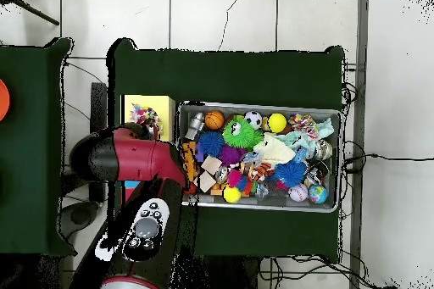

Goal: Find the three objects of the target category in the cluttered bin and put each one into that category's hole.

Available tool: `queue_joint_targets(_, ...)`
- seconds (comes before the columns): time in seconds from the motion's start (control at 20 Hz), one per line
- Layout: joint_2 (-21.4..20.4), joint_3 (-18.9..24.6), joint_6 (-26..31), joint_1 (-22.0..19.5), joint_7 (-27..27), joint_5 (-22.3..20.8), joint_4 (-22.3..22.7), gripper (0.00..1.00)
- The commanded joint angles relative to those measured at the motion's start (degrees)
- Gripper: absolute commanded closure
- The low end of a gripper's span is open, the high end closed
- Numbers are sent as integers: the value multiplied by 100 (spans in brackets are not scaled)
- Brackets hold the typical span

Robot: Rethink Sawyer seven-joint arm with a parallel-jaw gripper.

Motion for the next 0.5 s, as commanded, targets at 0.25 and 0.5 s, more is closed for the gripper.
queue_joint_targets(0.25, -5, 489, -314, -210, 1682, 458, 477, 100)
queue_joint_targets(0.5, -12, 797, -1072, -441, 1631, 449, 535, 100)
